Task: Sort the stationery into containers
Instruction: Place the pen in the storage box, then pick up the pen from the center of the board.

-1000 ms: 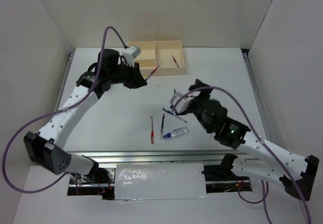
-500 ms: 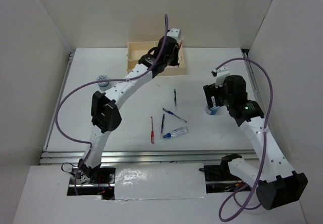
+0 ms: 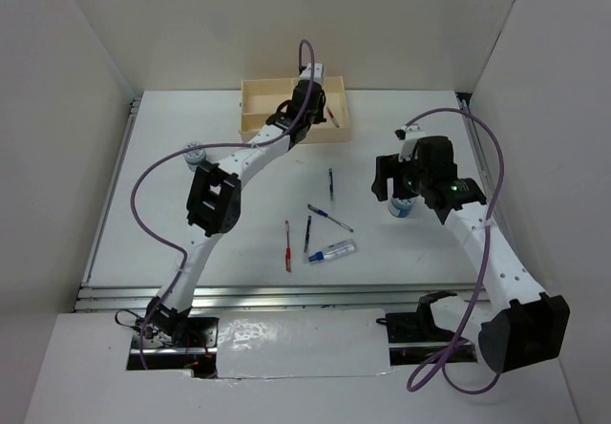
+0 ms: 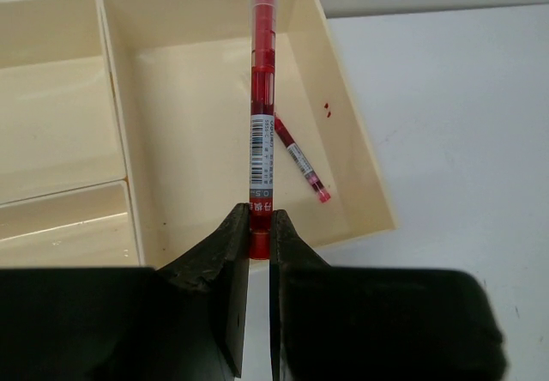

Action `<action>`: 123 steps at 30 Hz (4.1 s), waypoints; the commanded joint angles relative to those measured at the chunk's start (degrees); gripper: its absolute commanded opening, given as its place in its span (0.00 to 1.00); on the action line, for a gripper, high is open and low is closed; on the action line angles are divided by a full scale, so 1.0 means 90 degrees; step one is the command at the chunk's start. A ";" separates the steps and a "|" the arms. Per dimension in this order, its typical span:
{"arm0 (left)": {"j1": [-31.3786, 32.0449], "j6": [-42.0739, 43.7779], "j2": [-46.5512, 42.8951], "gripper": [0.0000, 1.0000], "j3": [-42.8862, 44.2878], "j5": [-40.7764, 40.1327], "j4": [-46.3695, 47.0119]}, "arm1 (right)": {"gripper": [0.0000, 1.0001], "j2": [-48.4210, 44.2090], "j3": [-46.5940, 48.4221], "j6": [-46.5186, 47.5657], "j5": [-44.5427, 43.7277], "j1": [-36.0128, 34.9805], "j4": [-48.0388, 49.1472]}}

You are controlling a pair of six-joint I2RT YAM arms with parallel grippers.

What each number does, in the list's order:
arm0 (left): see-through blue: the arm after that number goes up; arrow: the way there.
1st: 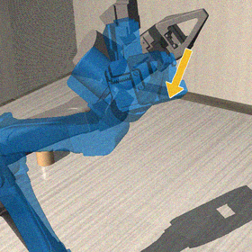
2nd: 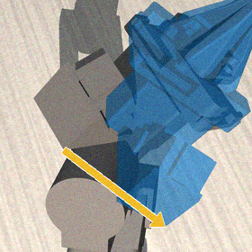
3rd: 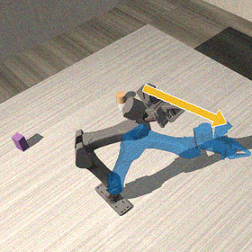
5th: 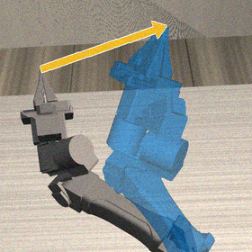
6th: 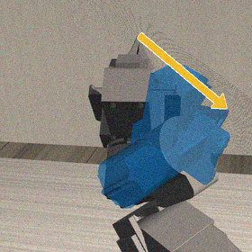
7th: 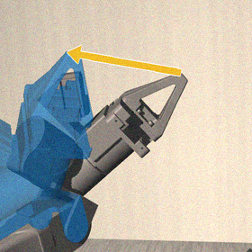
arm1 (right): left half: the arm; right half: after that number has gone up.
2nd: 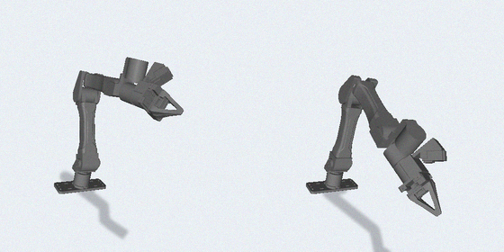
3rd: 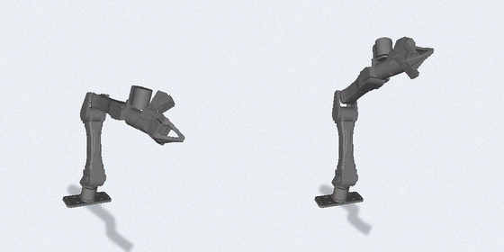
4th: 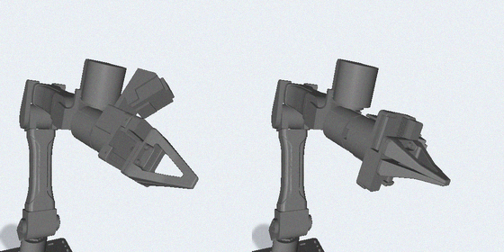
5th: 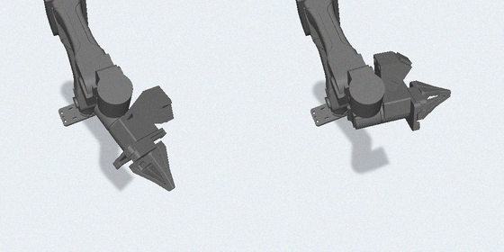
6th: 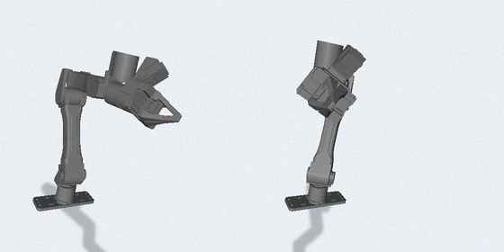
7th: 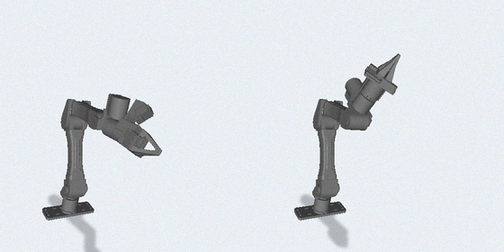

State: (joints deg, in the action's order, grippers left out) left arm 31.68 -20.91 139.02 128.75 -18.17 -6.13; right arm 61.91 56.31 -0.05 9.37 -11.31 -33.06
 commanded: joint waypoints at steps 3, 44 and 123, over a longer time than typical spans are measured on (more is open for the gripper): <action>-0.0004 0.0155 0.0393 0.08 0.0236 -0.0100 0.0806 | 0.85 0.0386 0.0159 -0.0706 0.0248 -0.0169 0.0771; -0.1811 -0.0177 -0.4831 0.75 -0.3874 0.1453 -0.0246 | 0.49 0.6080 0.3205 -0.1732 -0.0883 -0.1604 0.0519; -0.0298 0.0956 -0.8054 0.61 -0.6981 0.7273 -0.2561 | 0.00 -0.0610 -0.0574 0.8141 -0.3609 -0.6976 0.2765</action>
State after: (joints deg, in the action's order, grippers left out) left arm 28.47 -13.52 66.57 64.60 46.61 -29.67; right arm 56.01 48.12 72.77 -22.13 -73.43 -12.43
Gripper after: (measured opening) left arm 0.621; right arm 0.029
